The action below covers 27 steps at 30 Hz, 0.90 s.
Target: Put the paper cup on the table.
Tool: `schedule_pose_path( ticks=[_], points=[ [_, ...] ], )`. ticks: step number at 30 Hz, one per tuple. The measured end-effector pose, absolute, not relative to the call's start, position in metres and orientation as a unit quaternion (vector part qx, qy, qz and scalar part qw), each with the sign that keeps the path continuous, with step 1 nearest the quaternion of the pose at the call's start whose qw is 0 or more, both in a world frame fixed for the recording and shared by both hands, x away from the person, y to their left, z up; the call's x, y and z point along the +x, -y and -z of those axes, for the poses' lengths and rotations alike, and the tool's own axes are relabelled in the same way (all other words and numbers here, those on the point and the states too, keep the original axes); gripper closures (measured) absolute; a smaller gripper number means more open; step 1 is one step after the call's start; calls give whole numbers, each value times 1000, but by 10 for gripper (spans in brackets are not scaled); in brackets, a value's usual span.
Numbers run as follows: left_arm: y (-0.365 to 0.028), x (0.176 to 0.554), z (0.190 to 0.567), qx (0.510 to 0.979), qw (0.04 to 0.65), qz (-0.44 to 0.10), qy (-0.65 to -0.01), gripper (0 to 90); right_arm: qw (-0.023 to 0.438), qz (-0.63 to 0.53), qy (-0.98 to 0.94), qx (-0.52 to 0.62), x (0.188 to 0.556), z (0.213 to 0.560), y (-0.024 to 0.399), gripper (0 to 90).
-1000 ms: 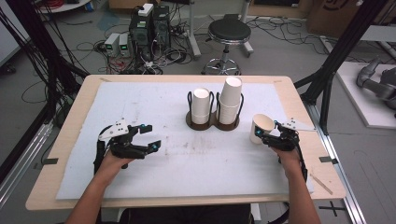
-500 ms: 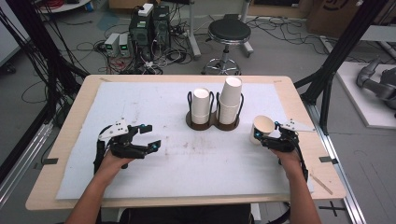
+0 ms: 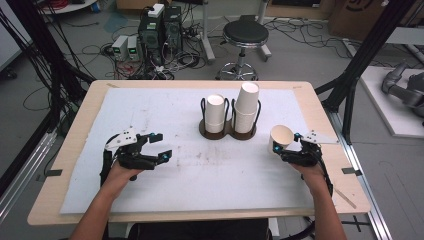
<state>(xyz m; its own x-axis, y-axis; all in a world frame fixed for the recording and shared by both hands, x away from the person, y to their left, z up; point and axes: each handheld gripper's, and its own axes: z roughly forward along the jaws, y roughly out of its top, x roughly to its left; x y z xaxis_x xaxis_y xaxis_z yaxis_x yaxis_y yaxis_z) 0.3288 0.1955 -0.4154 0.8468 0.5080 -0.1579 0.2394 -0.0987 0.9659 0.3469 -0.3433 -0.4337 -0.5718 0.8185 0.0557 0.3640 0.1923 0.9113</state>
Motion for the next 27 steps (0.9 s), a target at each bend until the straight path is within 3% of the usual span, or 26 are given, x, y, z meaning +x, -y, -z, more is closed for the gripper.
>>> schedule_pose_path(
  ticks=[27],
  points=[
    [-196,329,414,731,624,-109,-256,220,230,-498,-739,390,312,426,364,206]
  ],
)
